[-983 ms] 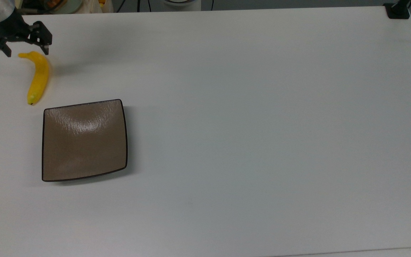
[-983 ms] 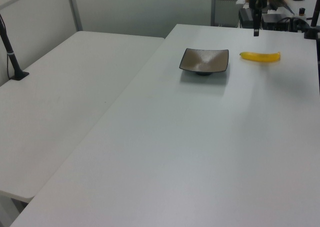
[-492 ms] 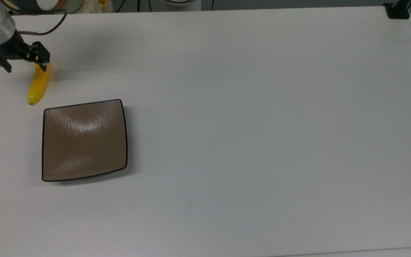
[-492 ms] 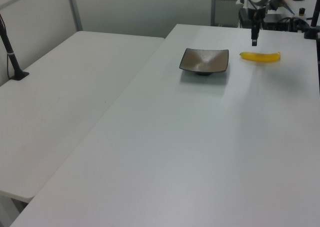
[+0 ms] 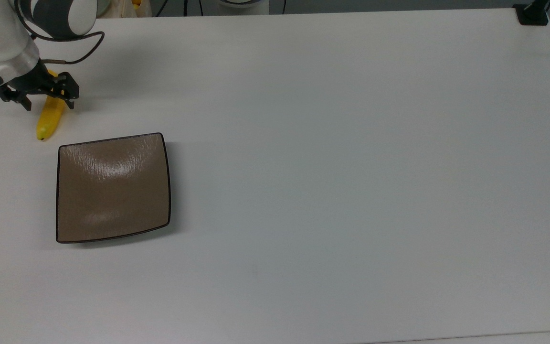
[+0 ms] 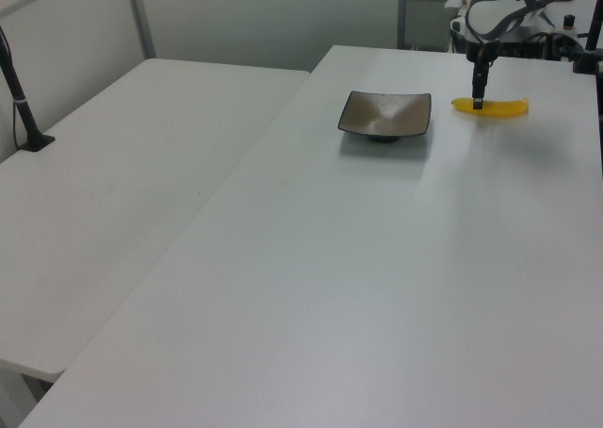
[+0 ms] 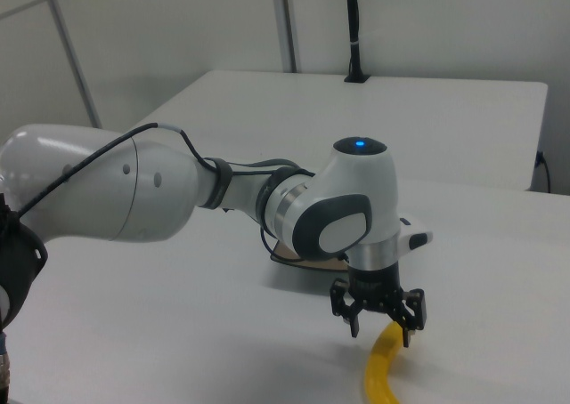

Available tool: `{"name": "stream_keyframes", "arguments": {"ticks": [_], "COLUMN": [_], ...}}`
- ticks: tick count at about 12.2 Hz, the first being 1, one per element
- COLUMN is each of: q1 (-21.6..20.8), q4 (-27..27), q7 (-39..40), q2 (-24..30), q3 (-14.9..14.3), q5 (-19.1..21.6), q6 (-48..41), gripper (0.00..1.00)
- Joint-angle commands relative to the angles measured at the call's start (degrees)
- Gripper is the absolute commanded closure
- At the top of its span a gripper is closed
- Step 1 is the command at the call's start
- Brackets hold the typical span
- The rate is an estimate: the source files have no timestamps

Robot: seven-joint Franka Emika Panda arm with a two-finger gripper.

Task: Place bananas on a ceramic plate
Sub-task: 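Close the gripper around the middle of the yellow banana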

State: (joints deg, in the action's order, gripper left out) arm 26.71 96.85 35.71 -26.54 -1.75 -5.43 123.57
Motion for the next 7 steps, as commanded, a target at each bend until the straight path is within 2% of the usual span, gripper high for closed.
{"name": "stream_keyframes", "arguments": {"ticks": [1, 3, 7], "q1": [-0.8, -0.7, -0.8], "q4": [3.3, 3.6, 3.8], "q7": [-1.3, -1.3, -1.3], "q2": [1.3, 1.3, 1.4], "q3": [-0.4, -0.4, -0.4], "q5": [-0.7, -0.8, -1.9], "q6": [2.9, 3.1, 3.0], "gripper": [0.19, 0.33, 0.44]}}
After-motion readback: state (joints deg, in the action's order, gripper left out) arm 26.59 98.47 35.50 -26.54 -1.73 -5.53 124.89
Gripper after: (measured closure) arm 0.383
